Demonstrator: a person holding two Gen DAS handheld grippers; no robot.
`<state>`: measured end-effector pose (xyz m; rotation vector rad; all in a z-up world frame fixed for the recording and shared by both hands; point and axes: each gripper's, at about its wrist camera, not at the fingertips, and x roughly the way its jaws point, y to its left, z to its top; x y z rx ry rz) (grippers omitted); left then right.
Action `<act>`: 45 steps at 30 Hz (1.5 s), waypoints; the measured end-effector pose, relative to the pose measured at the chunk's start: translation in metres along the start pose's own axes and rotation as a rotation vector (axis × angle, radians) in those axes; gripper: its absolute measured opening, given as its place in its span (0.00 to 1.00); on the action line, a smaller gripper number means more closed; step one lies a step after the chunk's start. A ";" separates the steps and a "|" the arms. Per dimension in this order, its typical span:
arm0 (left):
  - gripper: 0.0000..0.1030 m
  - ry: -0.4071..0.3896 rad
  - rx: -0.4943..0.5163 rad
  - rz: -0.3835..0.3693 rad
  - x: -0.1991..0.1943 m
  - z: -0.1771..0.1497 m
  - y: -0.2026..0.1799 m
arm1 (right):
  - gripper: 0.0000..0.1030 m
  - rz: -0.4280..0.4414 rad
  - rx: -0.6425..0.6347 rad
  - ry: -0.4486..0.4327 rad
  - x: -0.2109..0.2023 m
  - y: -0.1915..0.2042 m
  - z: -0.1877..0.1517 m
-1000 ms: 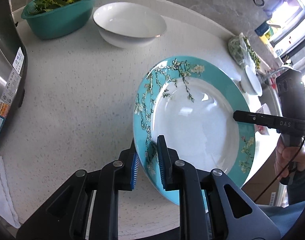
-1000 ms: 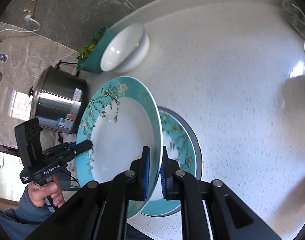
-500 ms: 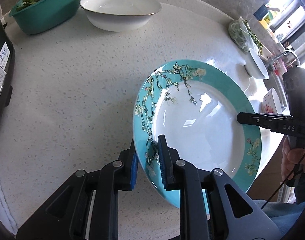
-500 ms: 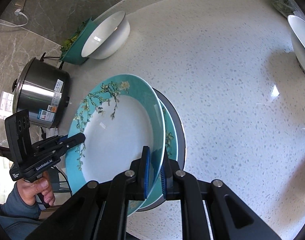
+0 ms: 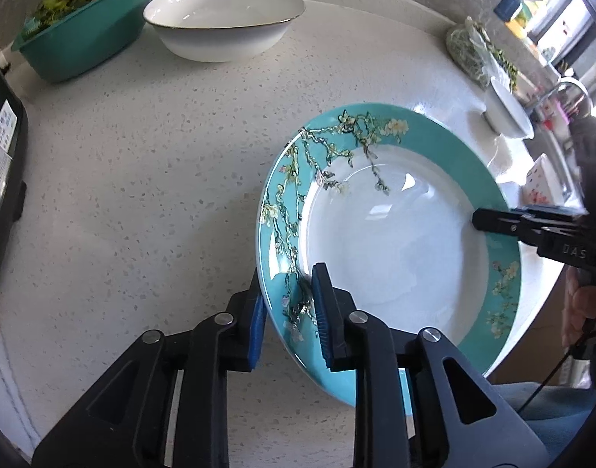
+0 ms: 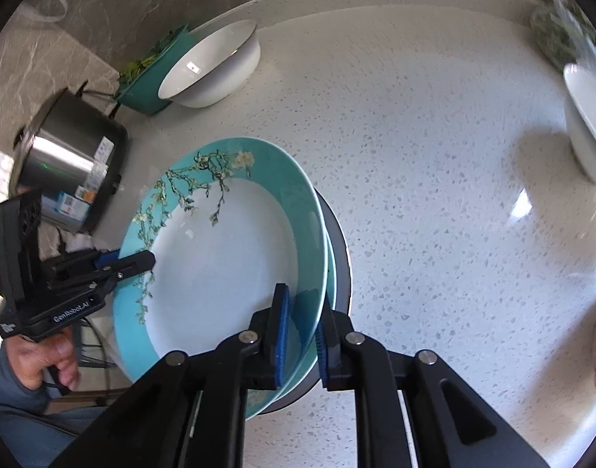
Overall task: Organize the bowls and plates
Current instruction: 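Lift the teal floral plate with both grippers and carry it over the plate stack, then lower the plate onto the stack and open both grippers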
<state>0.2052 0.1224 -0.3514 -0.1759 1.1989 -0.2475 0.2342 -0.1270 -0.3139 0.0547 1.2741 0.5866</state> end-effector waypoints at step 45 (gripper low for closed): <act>0.80 -0.080 -0.008 0.023 -0.020 0.008 -0.008 | 0.67 -0.248 -0.074 -0.057 -0.008 0.019 -0.010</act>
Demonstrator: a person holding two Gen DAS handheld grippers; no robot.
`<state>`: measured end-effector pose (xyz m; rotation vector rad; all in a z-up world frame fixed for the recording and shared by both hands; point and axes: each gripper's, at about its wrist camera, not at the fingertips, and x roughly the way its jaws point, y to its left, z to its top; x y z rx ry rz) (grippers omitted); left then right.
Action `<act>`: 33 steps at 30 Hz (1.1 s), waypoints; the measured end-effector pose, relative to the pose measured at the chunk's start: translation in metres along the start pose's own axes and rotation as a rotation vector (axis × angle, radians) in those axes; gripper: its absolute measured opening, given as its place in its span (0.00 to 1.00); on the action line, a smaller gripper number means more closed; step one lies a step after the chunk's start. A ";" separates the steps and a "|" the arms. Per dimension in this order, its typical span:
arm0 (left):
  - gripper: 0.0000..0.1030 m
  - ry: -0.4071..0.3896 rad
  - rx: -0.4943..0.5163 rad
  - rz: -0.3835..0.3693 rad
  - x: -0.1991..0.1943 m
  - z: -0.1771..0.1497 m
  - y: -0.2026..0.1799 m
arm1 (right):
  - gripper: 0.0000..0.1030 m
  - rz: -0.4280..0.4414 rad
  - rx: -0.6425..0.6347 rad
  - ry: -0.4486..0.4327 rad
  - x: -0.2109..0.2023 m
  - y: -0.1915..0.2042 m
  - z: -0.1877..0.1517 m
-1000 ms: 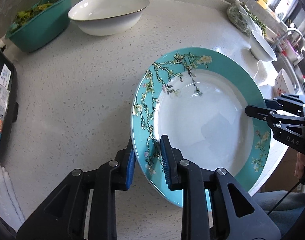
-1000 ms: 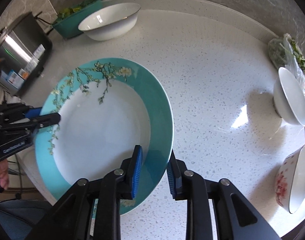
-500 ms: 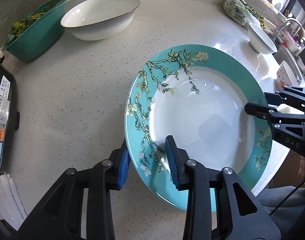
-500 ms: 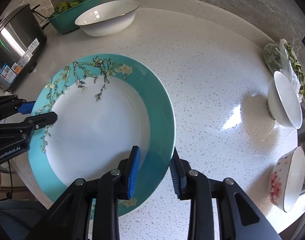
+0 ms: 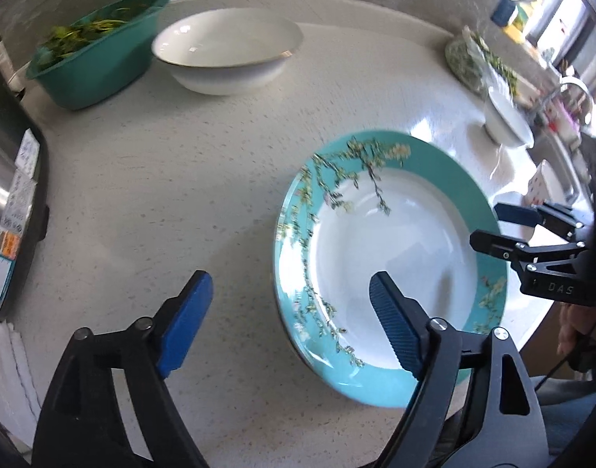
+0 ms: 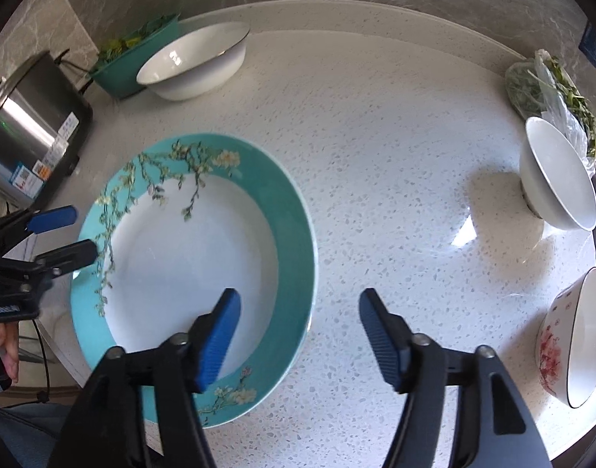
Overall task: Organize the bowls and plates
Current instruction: 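Lower the plate onto the stack and open both grippers, then move both grippers to the plain white bowl beside the green colander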
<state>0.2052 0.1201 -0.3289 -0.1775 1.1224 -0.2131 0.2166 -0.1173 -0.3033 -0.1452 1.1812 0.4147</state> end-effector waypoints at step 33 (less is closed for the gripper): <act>0.97 -0.058 -0.431 -0.038 0.069 0.206 0.165 | 0.73 0.486 0.118 0.132 0.093 -0.004 0.266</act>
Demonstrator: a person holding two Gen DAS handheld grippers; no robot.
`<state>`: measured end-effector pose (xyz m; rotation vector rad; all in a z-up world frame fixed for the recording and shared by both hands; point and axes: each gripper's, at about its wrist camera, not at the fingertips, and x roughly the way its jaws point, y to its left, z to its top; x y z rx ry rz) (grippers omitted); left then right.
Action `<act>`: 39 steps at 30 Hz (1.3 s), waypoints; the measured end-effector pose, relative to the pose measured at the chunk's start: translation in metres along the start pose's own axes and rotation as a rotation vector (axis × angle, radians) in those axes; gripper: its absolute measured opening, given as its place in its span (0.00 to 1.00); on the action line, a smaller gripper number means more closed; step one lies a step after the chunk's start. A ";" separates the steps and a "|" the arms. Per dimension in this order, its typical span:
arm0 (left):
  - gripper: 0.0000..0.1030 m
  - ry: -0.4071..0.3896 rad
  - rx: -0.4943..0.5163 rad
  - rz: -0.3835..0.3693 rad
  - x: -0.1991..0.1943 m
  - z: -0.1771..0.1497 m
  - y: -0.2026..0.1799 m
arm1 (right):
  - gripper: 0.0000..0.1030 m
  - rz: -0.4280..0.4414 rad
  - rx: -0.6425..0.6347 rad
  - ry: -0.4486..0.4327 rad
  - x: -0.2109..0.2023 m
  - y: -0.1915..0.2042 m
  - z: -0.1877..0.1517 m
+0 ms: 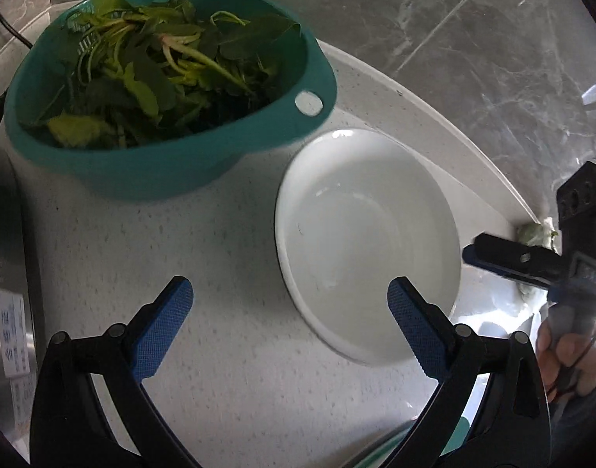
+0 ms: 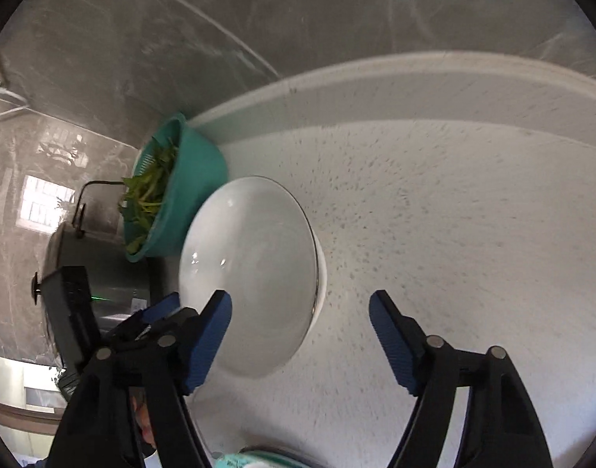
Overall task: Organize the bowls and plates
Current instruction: 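Move both grippers to the plain white bowl beside the green colander, then close both grippers on the white bowl rim, then lift the white bowl with both grippers and carry it toward the plate stack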
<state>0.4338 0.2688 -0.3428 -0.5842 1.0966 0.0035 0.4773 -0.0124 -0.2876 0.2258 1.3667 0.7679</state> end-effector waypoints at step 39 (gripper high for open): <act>0.14 0.068 0.099 0.027 0.073 0.025 -0.045 | 0.17 -0.062 -0.072 0.051 0.046 0.002 0.002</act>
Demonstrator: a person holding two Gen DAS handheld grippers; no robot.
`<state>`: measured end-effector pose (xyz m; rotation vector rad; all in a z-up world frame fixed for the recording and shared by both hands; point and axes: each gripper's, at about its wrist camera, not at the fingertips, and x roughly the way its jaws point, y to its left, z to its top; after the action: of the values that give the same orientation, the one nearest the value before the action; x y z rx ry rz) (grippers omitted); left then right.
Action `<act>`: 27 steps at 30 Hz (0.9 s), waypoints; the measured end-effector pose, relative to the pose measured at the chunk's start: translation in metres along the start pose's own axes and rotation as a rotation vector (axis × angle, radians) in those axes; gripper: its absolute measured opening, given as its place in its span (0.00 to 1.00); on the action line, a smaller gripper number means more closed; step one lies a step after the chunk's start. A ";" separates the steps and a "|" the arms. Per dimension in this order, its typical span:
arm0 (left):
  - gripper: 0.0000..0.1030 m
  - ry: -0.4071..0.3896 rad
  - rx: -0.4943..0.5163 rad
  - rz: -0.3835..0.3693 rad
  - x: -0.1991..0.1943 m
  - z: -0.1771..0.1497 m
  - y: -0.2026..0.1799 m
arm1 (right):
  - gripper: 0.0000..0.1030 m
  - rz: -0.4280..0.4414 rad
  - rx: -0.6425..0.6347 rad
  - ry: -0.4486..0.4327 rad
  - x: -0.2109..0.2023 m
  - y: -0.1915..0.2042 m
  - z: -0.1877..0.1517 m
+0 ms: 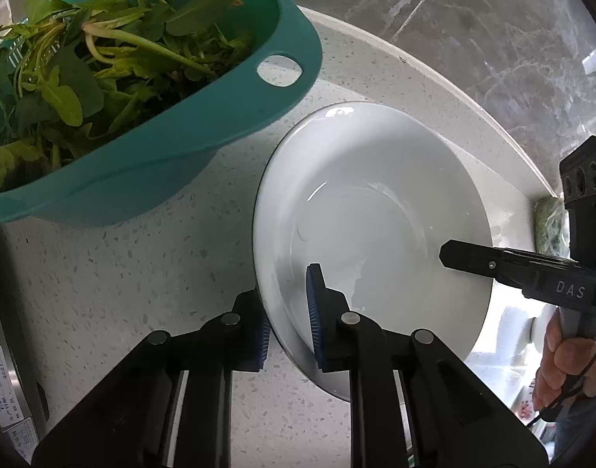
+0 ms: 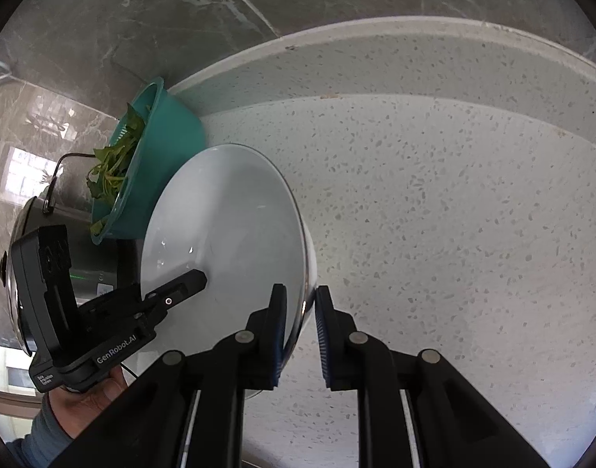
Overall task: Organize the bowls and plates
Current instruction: 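Lift the white bowl with both grippers and carry it toward the plate stack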
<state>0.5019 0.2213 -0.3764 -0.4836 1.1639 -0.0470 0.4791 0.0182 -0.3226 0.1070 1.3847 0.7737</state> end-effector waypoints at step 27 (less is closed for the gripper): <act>0.14 0.053 0.271 -0.097 -0.009 -0.038 -0.176 | 0.17 -0.078 0.124 -0.157 -0.110 -0.041 -0.084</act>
<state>0.5017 0.0534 -0.3118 -0.2994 1.1645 -0.2999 0.4225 -0.1029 -0.2697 0.2053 1.2794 0.6009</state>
